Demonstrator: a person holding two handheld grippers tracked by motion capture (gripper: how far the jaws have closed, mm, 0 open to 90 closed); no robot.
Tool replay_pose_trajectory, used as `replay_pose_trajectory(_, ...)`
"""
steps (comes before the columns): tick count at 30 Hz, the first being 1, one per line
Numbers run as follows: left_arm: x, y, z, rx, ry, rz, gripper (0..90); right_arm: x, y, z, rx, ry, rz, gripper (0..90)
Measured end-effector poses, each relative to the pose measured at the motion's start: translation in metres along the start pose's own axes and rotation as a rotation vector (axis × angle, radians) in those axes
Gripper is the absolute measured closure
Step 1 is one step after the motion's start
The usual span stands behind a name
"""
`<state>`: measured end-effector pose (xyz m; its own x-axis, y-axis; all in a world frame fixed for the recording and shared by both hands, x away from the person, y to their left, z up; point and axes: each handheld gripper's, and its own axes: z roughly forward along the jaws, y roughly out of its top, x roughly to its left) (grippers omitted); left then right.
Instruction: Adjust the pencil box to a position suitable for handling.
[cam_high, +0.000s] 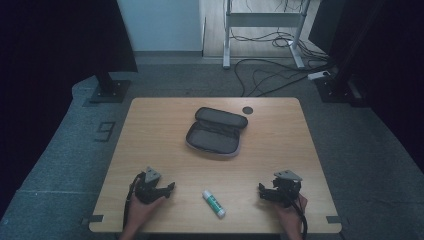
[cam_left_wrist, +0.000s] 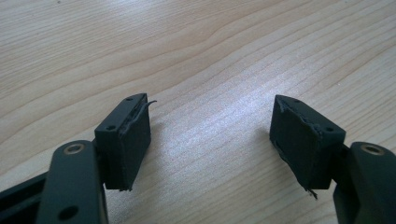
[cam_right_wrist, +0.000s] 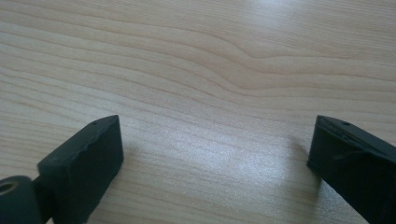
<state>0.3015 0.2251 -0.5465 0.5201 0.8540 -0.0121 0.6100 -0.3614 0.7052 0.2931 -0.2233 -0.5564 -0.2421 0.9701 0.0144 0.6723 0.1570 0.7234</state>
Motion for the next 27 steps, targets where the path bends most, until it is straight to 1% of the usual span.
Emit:
replay_pose_trajectory(5, 0.0000, 0.0000, 0.0000, 0.000, 0.000, 0.000, 29.1, 0.0001, -0.0008, -0.0009, -0.003, 0.002, -0.003, 4.4)
replay_pose_trajectory(10, 0.0000, 0.0000, 0.0000, 0.000, -0.001, -0.001, 29.1, 0.0007, -0.0028, -0.0034, -0.011, 0.001, -0.001, 7.8)
replay_pose_trajectory(27, -0.0004, 0.0000, 0.0000, 0.001, 0.002, 0.001, 29.1, 0.0021, -0.0045, -0.0058, -0.021, 0.001, -0.007, 11.9)
